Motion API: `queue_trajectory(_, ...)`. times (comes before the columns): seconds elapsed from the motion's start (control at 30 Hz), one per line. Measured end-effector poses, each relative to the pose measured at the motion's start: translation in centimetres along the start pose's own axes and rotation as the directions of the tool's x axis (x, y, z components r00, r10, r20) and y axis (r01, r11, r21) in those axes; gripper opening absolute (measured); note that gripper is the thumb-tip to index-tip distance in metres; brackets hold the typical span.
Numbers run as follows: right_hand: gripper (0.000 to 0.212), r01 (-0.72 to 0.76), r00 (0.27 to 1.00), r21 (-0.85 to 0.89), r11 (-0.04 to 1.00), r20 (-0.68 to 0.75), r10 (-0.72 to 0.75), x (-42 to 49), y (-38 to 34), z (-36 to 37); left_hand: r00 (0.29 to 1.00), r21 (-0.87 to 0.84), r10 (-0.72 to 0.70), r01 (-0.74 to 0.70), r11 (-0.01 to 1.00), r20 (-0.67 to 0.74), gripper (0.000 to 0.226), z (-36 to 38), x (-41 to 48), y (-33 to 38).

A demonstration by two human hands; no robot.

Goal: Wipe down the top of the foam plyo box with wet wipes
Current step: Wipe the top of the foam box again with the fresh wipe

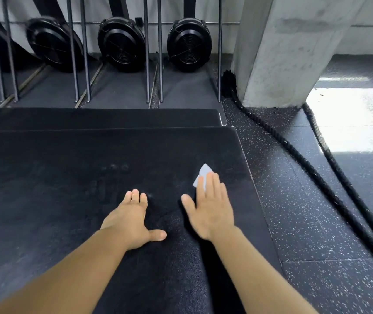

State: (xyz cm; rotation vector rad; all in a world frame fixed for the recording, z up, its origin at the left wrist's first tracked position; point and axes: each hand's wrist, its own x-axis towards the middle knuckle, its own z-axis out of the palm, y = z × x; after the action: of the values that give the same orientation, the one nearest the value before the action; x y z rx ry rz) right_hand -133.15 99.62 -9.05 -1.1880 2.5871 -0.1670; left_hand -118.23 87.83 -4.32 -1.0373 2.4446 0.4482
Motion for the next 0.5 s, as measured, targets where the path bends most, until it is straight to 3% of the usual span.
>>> queue_trajectory(0.13, 0.077, 0.159, 0.987, -0.043, 0.986, 0.037, -0.157, -1.6, -1.9, 1.0, 1.0, 0.0, -0.006, 0.006, 1.0, 0.007, 0.118, -0.1, 0.0, 0.1)
queue_trajectory(0.27, 0.071, 0.23, 0.973, -0.09, 0.969, 0.049, -0.226, -1.1, 0.2, 0.3, 1.0, 0.005, -0.003, 0.002, 1.0, 0.01, 0.117, 0.0, -0.1, 0.1)
queue_trajectory(0.5, 0.073, -0.05, 0.997, -0.131, 0.99, 0.044, 0.056, 0.3, 8.9, -2.2, 1.0, 0.008, 0.015, -0.015, 1.0, -0.003, 0.115, 0.3, -0.1, -0.2)
